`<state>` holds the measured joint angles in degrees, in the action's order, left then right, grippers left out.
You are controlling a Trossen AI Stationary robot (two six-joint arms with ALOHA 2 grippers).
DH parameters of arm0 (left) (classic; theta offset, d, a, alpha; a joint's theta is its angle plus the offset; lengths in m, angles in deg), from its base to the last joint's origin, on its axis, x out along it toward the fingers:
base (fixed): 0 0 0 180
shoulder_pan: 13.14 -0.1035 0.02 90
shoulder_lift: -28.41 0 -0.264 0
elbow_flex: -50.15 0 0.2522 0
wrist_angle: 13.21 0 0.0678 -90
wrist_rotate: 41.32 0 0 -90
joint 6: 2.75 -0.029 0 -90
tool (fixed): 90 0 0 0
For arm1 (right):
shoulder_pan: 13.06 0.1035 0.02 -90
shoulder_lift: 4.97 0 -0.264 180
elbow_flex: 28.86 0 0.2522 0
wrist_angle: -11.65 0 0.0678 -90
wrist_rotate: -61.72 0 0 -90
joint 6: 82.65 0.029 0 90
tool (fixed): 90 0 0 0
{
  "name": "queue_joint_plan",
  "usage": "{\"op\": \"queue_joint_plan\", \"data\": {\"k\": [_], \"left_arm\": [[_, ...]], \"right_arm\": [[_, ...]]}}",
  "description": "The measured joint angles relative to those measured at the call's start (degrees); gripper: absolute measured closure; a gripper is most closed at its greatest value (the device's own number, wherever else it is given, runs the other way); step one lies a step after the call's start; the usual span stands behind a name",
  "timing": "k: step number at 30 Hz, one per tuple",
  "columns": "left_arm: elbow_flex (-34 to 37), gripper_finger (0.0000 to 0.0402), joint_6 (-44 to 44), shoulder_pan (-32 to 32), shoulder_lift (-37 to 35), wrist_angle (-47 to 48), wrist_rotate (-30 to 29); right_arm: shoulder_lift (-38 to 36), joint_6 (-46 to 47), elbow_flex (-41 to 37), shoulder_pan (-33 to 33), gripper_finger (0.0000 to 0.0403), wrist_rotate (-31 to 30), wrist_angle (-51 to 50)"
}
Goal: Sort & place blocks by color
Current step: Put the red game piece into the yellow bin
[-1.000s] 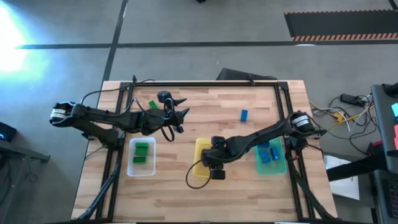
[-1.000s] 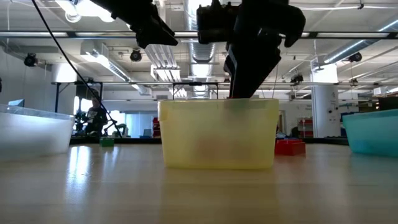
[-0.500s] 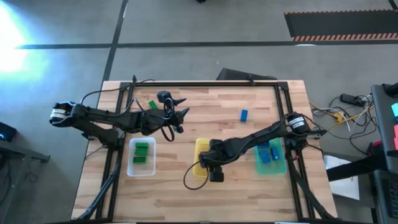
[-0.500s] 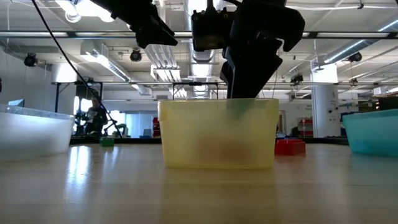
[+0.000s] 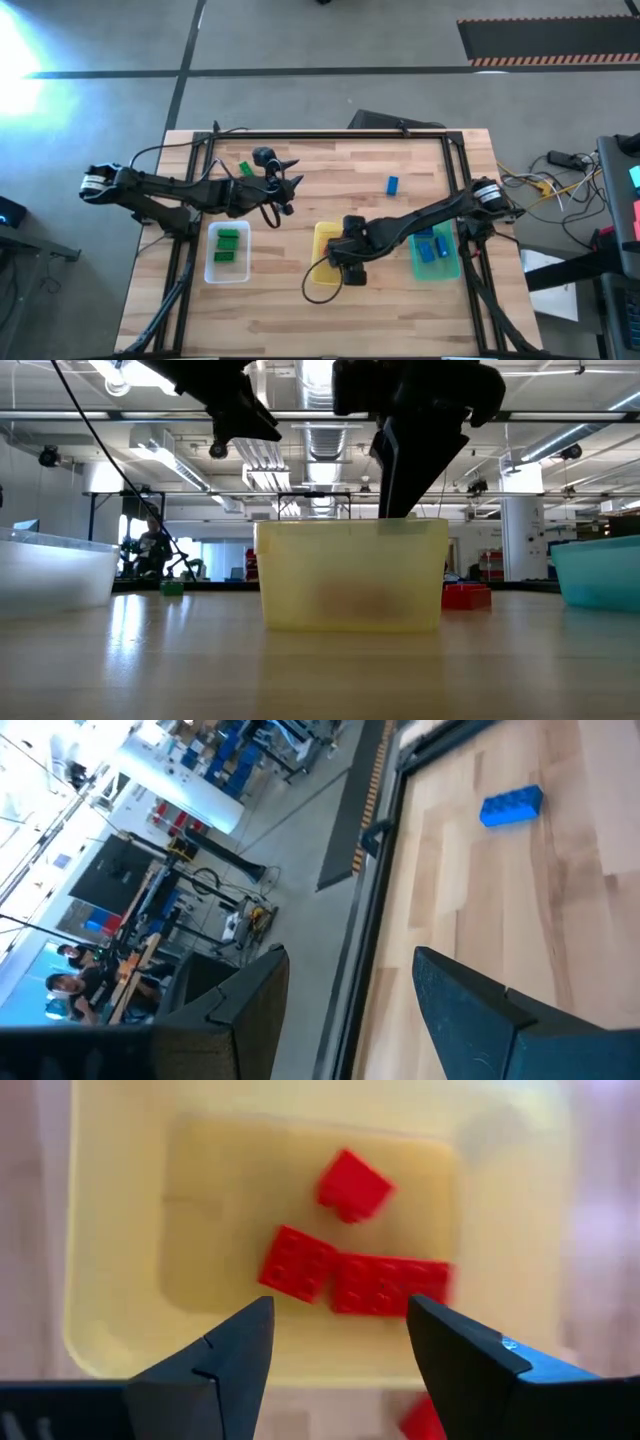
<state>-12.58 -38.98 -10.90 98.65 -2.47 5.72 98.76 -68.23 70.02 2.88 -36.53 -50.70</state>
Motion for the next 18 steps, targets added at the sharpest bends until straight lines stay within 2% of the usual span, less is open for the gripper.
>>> {"op": "queue_joint_plan", "data": {"k": [8,14,18], "left_arm": [[0.02,0.0204,11.18,0.00,0.00,5.23,-0.80],[0.02,0.0204,13.13,0.00,0.11,5.46,-0.90],[0.02,0.0204,13.13,-0.02,0.20,5.54,-0.90]], "right_arm": [[-11.13,-0.53,-10.00,0.98,0.0184,-6.89,3.73],[-21.97,-1.60,-22.62,0.94,0.0184,-11.08,17.06],[-28.32,-0.20,-29.25,0.32,0.0184,-13.30,20.69]]}}
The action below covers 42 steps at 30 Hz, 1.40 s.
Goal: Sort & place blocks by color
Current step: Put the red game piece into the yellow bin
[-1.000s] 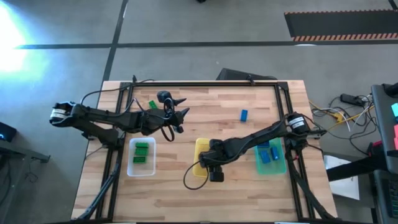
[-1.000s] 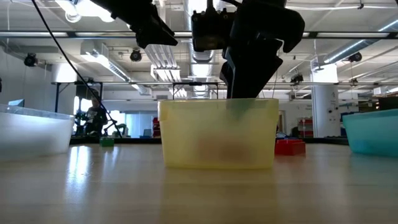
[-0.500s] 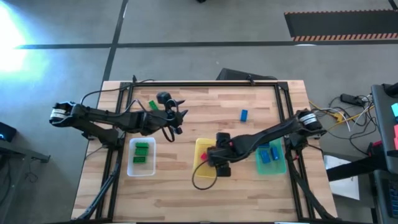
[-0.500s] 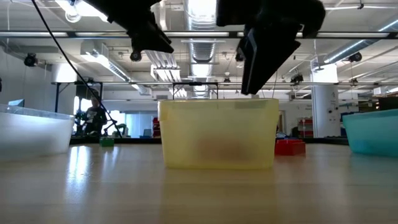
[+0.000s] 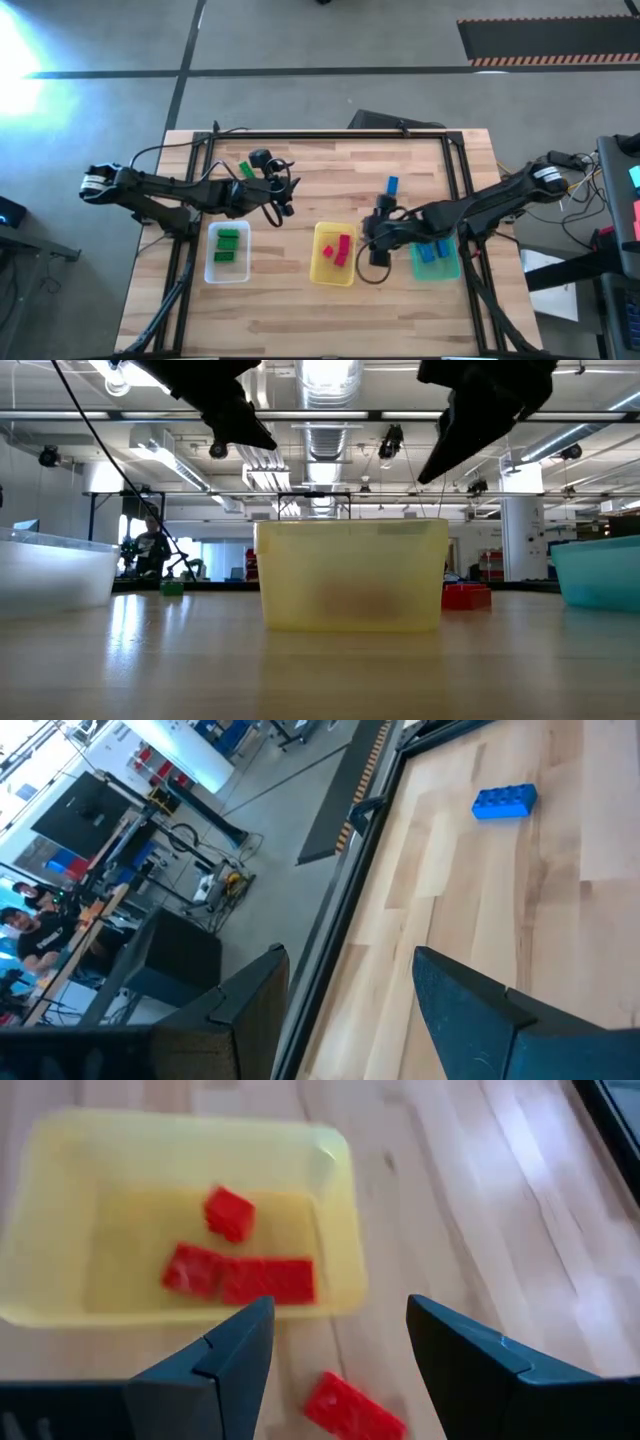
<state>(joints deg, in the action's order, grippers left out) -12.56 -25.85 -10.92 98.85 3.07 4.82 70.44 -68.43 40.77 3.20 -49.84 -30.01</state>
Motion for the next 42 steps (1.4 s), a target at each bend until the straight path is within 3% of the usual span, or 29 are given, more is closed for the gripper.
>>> {"op": "queue_joint_plan", "data": {"k": [10,18,42], "left_arm": [[0.00,0.0204,-0.17,0.00,0.00,-0.55,0.02],[0.00,0.0204,-0.17,0.00,0.00,-0.57,0.02],[0.00,0.0204,-0.16,0.00,0.04,-0.53,0.04]], "right_arm": [[-6.42,-6.49,-7.95,-2.34,0.0184,9.22,-5.71],[-3.82,-18.70,-9.33,-4.51,0.0184,10.90,-6.42],[8.04,-30.10,-8.16,-14.59,0.0183,19.39,-2.65]]}}
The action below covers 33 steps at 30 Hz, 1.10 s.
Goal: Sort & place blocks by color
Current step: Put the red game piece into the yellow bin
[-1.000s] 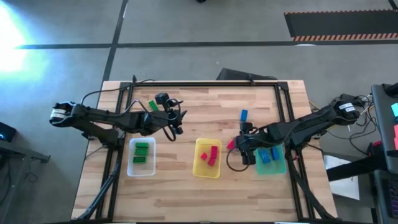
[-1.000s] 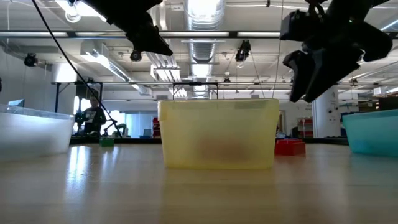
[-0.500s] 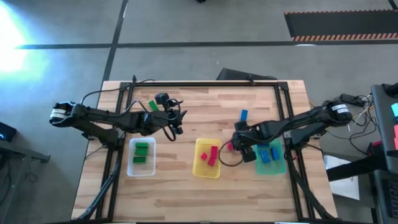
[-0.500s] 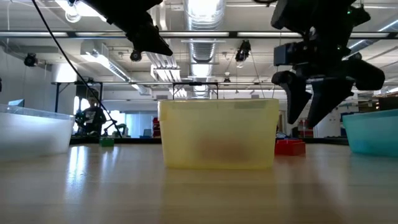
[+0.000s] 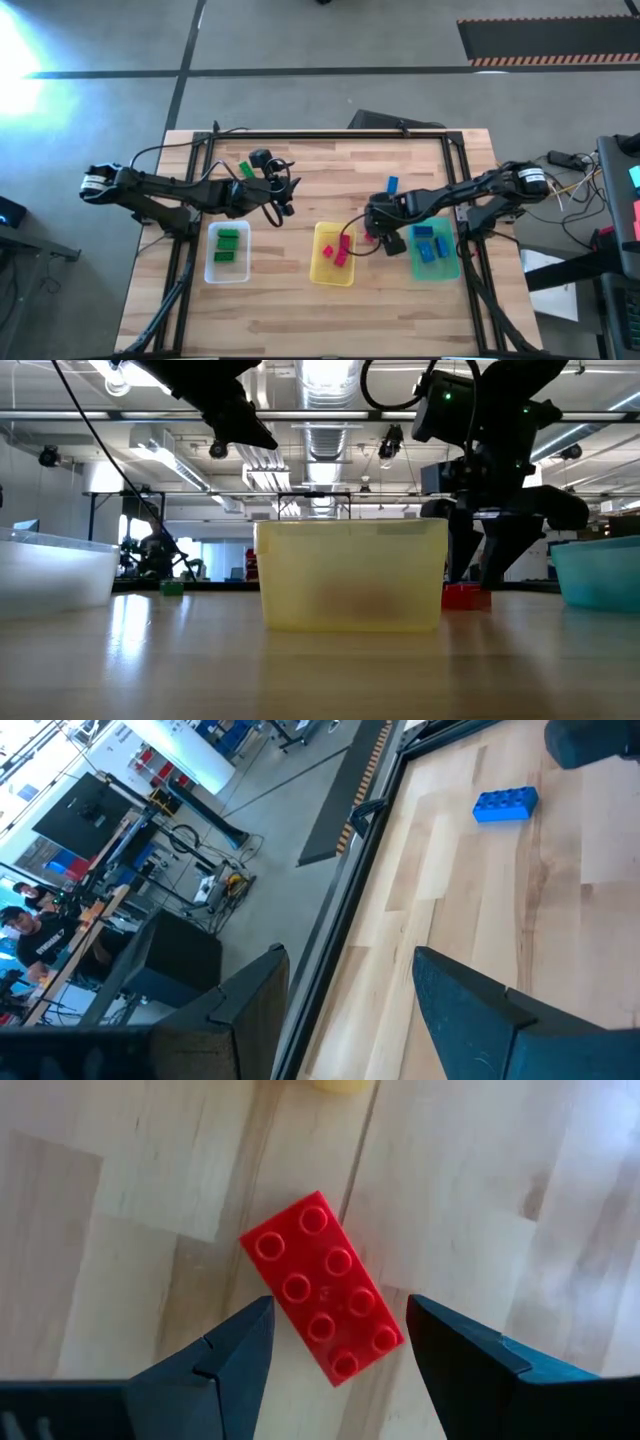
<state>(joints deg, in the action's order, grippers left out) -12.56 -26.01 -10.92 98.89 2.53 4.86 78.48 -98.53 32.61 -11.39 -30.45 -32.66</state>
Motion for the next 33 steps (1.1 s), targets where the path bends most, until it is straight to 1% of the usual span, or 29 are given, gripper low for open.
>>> {"op": "queue_joint_plan", "data": {"k": [11,14,20,25,29,33], "left_arm": [[0.06,0.0204,-0.06,0.00,0.00,0.07,0.00],[0.13,0.0204,-0.08,0.00,0.00,0.09,0.00],[0.39,0.0204,-0.10,0.00,0.00,0.09,0.00],[0.50,0.0204,-0.09,0.00,0.02,0.09,0.00],[0.56,0.0204,-0.06,0.00,0.02,0.03,0.01],[0.57,0.0204,0.03,0.00,0.02,-0.08,0.02]], "right_arm": [[5.32,-2.16,0.65,-0.59,0.0188,1.26,0.06],[5.71,-2.18,0.67,-0.59,0.0209,1.35,0.04],[4.81,-1.89,0.54,-0.56,0.0275,1.40,-0.06],[1.40,1.70,0.77,-0.61,0.0275,-0.85,-1.46],[-1.44,6.67,4.41,-0.59,0.0275,-4.75,-5.73],[-2.56,11.73,9.45,-0.59,0.0275,-5.57,-7.79]]}}
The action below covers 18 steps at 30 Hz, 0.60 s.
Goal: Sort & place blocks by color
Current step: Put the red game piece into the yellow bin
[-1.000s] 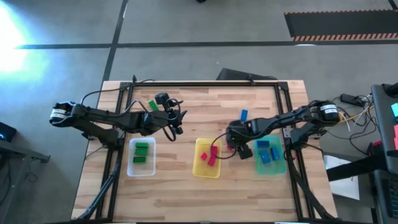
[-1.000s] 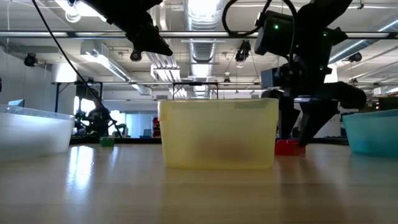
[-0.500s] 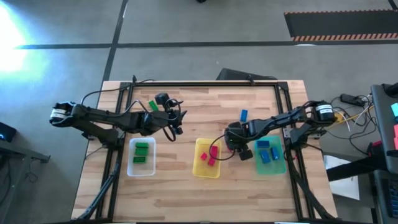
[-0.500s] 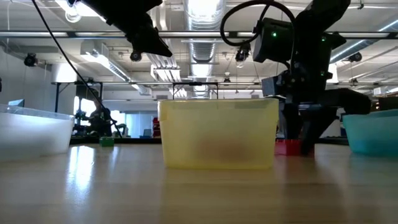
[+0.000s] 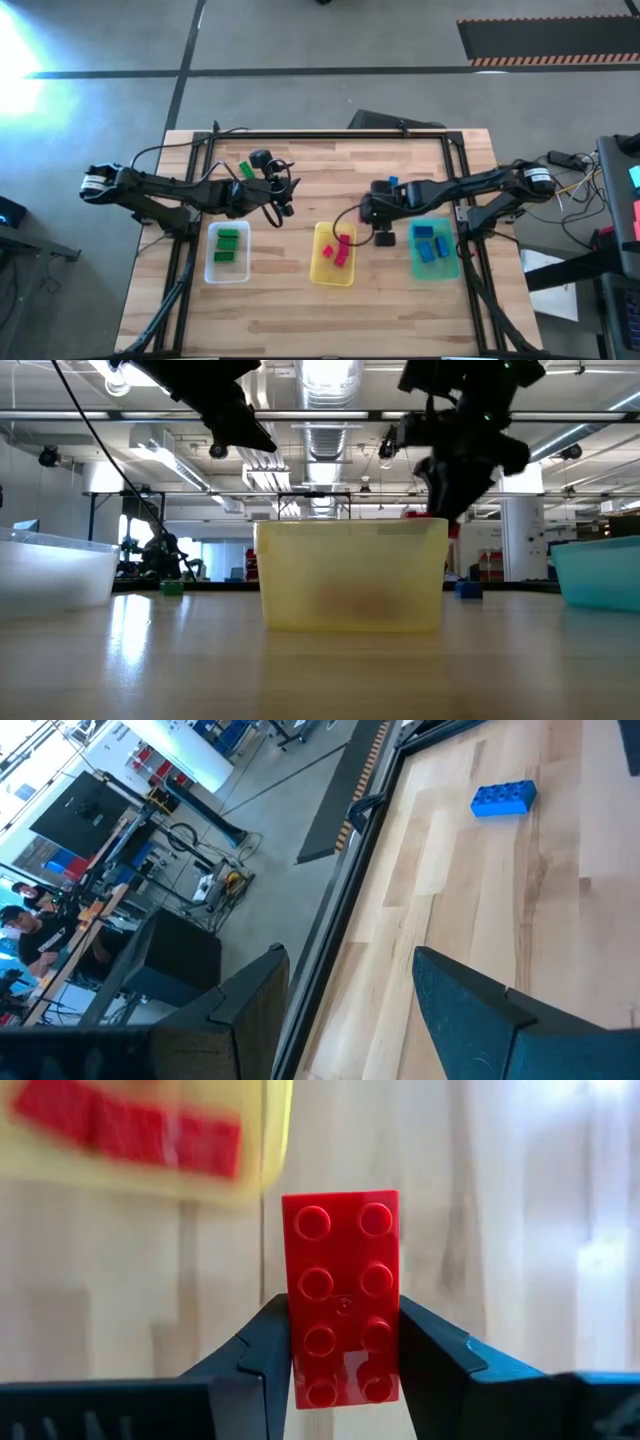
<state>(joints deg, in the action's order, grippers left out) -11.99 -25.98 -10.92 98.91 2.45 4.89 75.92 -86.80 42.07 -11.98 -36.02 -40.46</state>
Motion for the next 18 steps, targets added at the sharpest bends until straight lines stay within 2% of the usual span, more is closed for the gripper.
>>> {"op": "queue_joint_plan", "data": {"k": [7,18], "left_arm": [[0.01,0.0204,0.04,-0.02,0.00,-0.02,0.00],[0.02,0.0204,0.13,-0.02,0.00,-0.18,0.00]], "right_arm": [[2.42,7.59,9.49,0.36,0.0275,1.77,-0.33],[13.88,7.69,22.41,3.30,0.0275,1.76,-0.61]]}}
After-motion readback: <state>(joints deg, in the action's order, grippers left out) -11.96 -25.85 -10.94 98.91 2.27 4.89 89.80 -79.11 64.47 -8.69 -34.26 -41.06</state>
